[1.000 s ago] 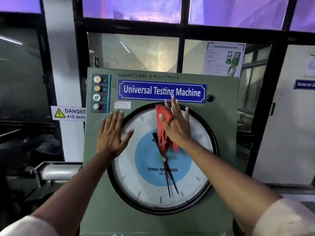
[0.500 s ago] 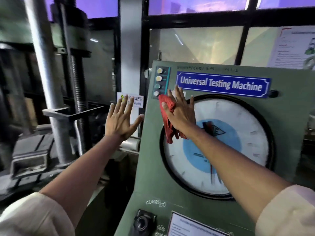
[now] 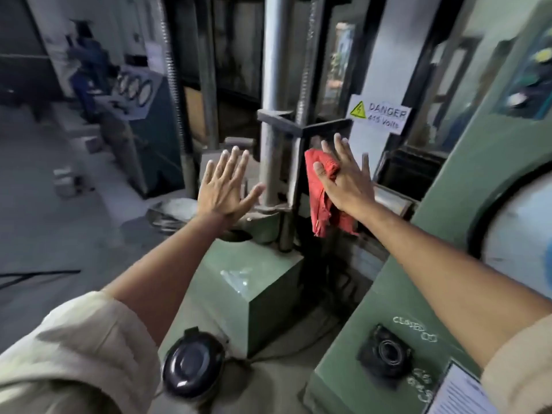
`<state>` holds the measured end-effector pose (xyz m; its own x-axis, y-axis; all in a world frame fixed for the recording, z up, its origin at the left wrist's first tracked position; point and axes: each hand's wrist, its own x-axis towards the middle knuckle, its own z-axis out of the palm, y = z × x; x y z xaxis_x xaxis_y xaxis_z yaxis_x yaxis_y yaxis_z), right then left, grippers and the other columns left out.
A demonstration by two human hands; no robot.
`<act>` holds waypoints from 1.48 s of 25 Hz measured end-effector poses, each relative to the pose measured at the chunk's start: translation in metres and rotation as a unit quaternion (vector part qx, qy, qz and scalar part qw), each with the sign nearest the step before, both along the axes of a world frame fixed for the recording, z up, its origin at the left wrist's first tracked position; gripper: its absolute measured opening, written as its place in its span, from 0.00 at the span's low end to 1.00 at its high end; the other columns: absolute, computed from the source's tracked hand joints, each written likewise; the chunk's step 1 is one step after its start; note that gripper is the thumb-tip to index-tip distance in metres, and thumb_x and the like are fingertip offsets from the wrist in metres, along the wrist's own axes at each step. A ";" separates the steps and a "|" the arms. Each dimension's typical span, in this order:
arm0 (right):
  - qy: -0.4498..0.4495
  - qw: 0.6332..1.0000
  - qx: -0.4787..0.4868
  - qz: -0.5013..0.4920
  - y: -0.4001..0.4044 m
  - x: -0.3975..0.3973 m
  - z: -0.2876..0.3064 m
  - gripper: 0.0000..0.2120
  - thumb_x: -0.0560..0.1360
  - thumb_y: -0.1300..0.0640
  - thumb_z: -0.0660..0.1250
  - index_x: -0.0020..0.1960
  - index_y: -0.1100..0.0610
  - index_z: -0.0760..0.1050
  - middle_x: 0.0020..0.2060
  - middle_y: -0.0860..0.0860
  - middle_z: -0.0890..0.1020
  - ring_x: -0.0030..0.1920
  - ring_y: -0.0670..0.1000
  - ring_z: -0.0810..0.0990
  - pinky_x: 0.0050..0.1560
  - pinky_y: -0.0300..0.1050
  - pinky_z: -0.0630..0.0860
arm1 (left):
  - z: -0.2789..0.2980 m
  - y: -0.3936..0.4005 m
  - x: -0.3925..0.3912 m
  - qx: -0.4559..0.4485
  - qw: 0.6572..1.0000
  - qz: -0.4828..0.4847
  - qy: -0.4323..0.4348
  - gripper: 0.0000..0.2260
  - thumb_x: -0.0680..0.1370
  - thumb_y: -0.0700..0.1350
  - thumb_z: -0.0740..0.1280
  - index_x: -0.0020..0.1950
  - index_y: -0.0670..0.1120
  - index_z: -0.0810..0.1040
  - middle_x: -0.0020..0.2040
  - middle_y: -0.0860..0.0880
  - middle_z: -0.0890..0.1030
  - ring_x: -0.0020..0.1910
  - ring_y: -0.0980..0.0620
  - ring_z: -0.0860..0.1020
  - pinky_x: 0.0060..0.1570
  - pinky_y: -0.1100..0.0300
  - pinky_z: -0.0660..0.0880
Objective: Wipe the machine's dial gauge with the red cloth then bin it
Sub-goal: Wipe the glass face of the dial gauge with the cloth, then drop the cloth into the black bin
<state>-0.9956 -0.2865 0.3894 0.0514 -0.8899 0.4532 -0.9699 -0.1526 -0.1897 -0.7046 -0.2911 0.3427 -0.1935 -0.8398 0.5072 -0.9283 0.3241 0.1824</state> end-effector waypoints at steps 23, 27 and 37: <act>0.034 0.959 0.174 0.222 -0.183 0.320 -0.218 0.33 0.86 0.31 0.44 0.88 0.40 0.47 0.88 0.45 0.42 0.87 0.47 0.42 0.86 0.64 0.37 | -0.211 -0.075 0.268 0.142 0.976 0.168 -0.012 0.39 0.83 0.72 0.46 0.89 0.53 0.45 0.89 0.50 0.46 0.88 0.50 0.44 0.86 0.45 0.41; 0.013 0.947 0.222 0.233 -0.209 0.338 -0.267 0.33 0.86 0.31 0.46 0.88 0.39 0.50 0.88 0.45 0.45 0.87 0.46 0.43 0.87 0.62 0.38 | -0.243 -0.110 0.283 0.167 0.970 0.174 -0.008 0.39 0.83 0.72 0.47 0.89 0.53 0.45 0.89 0.50 0.46 0.88 0.49 0.45 0.86 0.44 0.42; 0.030 0.833 0.416 0.363 -0.158 0.355 -0.439 0.33 0.85 0.29 0.50 0.87 0.38 0.50 0.88 0.43 0.51 0.87 0.44 0.47 0.88 0.59 0.45 | -0.380 -0.079 0.305 0.294 0.937 0.190 -0.009 0.41 0.80 0.73 0.42 0.89 0.53 0.43 0.89 0.50 0.44 0.88 0.50 0.43 0.86 0.45 0.41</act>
<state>-0.6408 -0.4447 -0.0498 0.7136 -0.6191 -0.3279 -0.6906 -0.5429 -0.4779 -0.3993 -0.3699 -0.0371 0.1716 -0.9831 -0.0643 -0.9607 -0.1815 0.2099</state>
